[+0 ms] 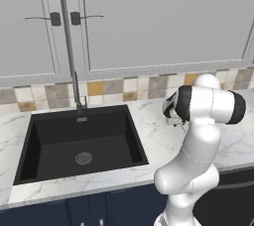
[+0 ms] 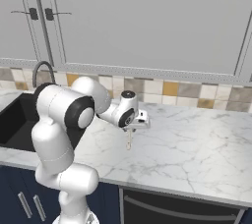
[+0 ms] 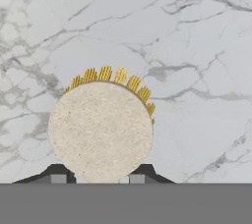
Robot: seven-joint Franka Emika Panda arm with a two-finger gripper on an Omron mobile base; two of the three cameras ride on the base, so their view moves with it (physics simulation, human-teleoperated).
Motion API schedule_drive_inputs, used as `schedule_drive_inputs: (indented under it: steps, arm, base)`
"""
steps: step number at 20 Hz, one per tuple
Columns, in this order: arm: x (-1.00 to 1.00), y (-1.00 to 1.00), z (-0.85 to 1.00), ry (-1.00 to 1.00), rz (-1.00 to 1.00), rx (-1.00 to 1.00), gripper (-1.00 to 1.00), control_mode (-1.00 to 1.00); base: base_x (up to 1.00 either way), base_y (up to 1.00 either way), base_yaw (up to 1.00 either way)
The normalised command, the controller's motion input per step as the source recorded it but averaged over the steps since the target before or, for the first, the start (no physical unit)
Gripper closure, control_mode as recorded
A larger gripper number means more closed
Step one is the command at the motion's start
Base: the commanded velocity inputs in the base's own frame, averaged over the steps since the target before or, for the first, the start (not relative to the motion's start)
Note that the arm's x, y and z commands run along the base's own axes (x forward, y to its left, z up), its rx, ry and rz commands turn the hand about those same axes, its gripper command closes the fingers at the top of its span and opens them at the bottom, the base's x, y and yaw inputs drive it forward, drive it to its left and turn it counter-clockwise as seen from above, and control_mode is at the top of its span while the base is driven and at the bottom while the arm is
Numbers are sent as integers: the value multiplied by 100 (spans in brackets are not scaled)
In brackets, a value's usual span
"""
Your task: Grab the spray bottle from the cabinet, then place it next to the cutting board for sanitizing. Then grab the dish brush from the countertop next to the sink and place it next to the cutting board.
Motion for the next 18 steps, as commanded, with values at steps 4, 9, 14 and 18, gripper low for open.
schedule_drive_inputs:
  steps: [4, 9, 14, 18]
  arm:
    - [-59, -5, 57, -21, -1, 6, 100, -100]
    - [-67, -6, 92, -16, -2, 6, 100, -100]
    - [-55, -2, 99, -19, 0, 8, 100, -100]
    - [-47, 0, 100, -6, 0, 9, 100, -100]
  base:
    - [0, 0, 0]
    - [0, 0, 0]
    - [0, 0, 0]
    - [0, 0, 0]
